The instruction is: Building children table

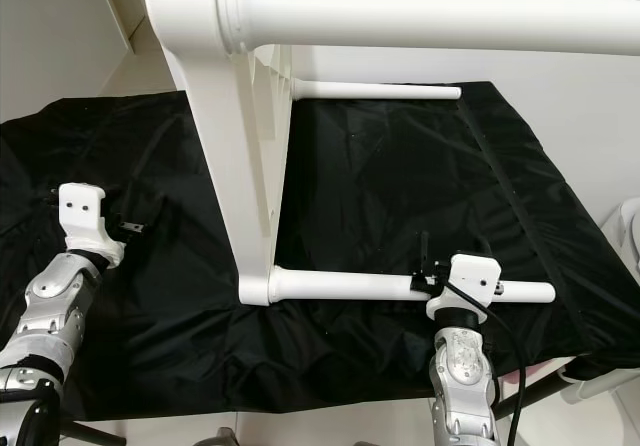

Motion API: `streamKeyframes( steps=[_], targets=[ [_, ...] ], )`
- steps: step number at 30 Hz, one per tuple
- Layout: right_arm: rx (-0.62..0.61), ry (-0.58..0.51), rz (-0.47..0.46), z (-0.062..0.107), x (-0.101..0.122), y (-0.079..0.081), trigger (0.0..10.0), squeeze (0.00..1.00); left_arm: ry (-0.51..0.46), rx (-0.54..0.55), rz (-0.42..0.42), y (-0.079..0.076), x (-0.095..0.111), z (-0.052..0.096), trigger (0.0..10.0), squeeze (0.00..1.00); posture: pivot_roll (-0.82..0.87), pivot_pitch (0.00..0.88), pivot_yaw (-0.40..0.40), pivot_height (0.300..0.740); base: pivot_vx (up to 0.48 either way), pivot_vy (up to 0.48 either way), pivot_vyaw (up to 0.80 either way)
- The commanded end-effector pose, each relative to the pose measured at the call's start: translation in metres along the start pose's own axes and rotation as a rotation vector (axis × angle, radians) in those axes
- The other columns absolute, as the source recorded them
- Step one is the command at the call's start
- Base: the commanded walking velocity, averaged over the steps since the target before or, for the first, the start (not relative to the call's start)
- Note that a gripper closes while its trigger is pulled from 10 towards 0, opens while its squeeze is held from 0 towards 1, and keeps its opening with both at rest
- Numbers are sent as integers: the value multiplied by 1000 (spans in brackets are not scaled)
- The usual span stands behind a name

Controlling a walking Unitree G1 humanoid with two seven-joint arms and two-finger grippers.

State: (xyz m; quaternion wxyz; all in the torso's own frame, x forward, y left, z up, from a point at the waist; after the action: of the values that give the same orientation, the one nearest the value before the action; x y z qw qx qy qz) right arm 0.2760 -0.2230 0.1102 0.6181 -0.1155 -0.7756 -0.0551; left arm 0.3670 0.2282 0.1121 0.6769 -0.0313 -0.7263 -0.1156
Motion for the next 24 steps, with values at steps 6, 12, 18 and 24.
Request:
streamKeyframes(
  steps=[6, 12, 18, 24],
  targets=[
    [-14, 4, -8, -1, 0, -2, 10000, 0, 55, 57, -58, 8, -4, -3, 10000, 0, 53, 0, 33, 740, 0, 0, 0],
    [-24, 5, 2, -2, 2, -13, 10000, 0, 41, 68, -77, 11, 1, -3, 10000, 0, 74, 0, -8, 740, 0, 0, 0],
    [-29, -17, 21, -4, 11, -21, 10000, 0, -30, 88, -93, 14, 15, -2, 10000, 0, 90, 0, -30, 740, 0, 0, 0],
    [-21, -45, 34, -6, 22, -21, 10000, 0, -84, 89, -107, 17, 29, -4, 10000, 0, 96, 0, -38, 740, 0, 0, 0]
  ],
)
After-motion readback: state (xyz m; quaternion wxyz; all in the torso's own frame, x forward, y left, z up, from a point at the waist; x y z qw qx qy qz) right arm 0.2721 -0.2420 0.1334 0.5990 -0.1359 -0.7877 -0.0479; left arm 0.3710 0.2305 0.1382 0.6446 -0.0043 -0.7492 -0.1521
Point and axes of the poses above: a point about 5 cm out from each wrist's last joint towards the gripper, its own z axis pointing back from the gripper into the wrist, its own x axis along the axis of the wrist's last joint, y = z × x, the point moved 4 cm from there along -z, pointing out of the wrist towards the gripper, and after that the axes turned 1 degree about -z, right-handed, at the moved point
